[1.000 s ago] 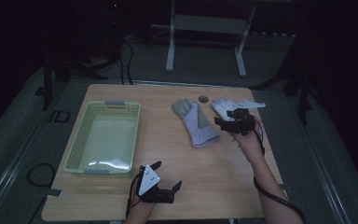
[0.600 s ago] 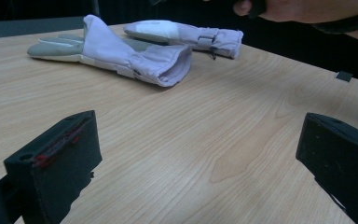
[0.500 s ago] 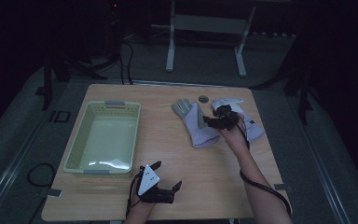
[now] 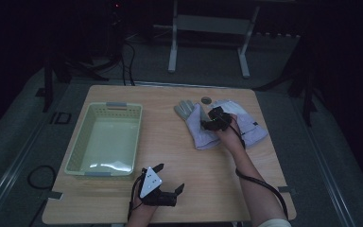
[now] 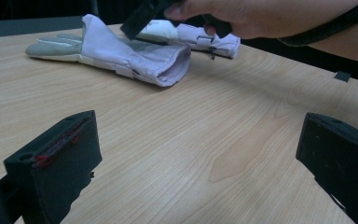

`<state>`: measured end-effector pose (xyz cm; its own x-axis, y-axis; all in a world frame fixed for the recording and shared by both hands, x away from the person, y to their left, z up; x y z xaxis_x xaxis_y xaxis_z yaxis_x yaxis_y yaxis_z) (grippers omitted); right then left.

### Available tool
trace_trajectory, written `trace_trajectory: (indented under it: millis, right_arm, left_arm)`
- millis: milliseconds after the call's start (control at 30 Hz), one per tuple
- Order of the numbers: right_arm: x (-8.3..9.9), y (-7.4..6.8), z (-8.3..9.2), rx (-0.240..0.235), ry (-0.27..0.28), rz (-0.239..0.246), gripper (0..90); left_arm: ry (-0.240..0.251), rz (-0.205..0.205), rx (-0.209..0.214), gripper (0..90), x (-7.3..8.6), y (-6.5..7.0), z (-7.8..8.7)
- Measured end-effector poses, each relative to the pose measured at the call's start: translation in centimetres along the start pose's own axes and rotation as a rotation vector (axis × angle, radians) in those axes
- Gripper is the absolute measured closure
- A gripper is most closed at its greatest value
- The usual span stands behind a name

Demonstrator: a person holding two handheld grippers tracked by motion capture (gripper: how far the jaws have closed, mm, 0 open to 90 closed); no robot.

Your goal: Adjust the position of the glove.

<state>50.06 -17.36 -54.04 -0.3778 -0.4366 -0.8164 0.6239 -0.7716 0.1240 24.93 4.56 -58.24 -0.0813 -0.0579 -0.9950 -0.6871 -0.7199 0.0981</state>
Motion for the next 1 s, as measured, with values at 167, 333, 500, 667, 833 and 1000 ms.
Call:
trace_trajectory:
  millis: [167,333,500,667,833,1000]
  right_arm:
    - [1.3,-0.4,-1.6,-0.013,-0.079,0.061,52.9]
    - [1.4,0.0,-1.9,-0.062,-0.103,-0.013,65.3]
    - [1.1,-0.5,-2.0,-0.027,-0.121,-0.040,85.3]
    - [0.1,-0.7,-0.4,-0.017,-0.049,-0.162,87.3]
    - [-0.9,-1.1,2.6,0.003,0.039,-0.271,87.3]
    - [-1.9,-2.7,5.9,0.018,0.111,-0.317,87.3]
  left_arm:
    - [0.001,0.001,-0.001,0.0,0.0,0.0,0.0]
    - [0.002,0.004,-0.002,0.0,0.0,0.0,0.0]
    - [0.002,0.008,-0.001,0.0,0.0,-0.1,0.0]
    - [0.003,0.009,0.000,0.0,0.0,-0.1,0.0]
    - [0.002,0.004,-0.002,0.0,0.0,0.0,0.0]
    - [0.006,0.004,-0.002,0.0,0.0,0.0,0.0]
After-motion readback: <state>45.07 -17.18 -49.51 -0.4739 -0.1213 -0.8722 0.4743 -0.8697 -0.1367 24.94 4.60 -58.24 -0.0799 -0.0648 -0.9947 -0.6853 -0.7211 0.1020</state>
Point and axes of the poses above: each handheld gripper's, and its own axes: z roughly backward along the jaws, x roughly out of its underside, y roughly to its right, the point moved 3 cm from there along -z, roughly forward along the jaws, and after that the axes turned 14 degrees about y, right-handed, at the moved point
